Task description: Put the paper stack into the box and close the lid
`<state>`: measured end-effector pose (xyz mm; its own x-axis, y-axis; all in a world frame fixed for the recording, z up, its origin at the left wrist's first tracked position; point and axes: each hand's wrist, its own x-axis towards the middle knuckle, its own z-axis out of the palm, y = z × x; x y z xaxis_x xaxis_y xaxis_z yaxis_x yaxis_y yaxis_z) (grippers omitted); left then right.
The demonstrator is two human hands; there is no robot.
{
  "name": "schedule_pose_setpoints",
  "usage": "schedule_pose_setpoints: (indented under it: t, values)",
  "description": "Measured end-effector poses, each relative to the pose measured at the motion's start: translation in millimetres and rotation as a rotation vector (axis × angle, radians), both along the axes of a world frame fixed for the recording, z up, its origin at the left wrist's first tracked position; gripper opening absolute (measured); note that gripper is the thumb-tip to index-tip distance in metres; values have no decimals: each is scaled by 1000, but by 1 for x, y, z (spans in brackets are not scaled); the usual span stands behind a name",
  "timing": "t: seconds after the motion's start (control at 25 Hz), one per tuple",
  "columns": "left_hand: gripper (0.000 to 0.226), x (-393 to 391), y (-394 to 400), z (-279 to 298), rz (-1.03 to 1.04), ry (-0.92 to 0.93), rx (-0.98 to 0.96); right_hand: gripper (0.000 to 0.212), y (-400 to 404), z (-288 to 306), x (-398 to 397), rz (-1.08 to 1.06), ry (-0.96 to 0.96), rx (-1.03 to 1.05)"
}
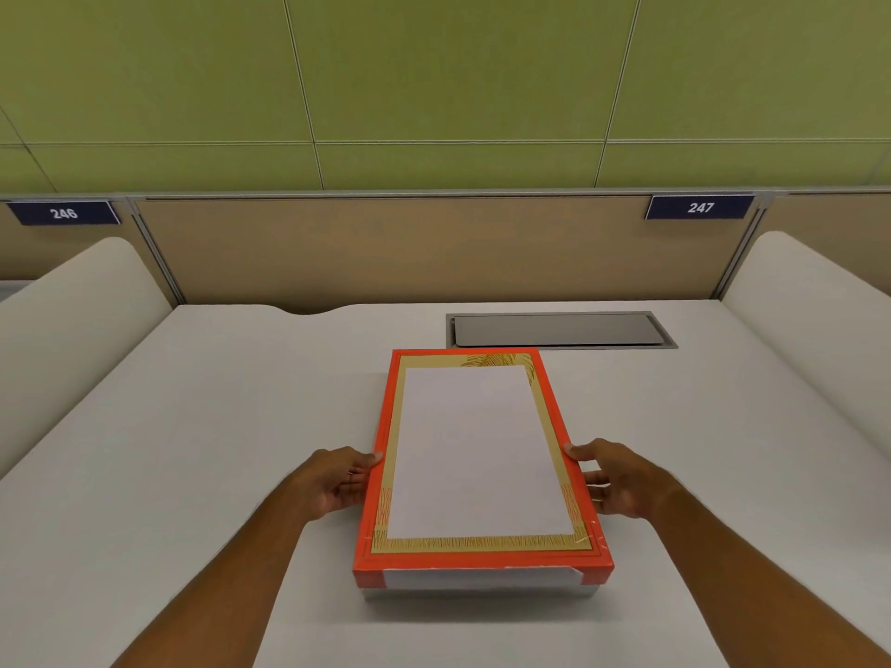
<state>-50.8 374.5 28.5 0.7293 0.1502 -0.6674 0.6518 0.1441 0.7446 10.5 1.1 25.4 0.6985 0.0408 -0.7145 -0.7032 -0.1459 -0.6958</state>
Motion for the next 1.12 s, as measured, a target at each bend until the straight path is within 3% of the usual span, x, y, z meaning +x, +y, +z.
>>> schedule_pose_setpoints:
  t: [0.28,0.44,0.6,0.8,1.12]
  values:
    - [31,0,-4,-7,4,37,54,21,4,-2,3,110,-50,-128]
    - [31,9,-11,-7,21,-48,264,29,8,1,16,116,-203,-239]
    - [22,24,-16,-6,77,-141,442,23,16,0,31,23,-399,-319]
    - [17,31,-17,-6,100,-85,504,16,18,-8,38,66,-367,-387]
    - [14,35,-11,-10,116,-9,428,14,21,-10,39,-27,-314,-362]
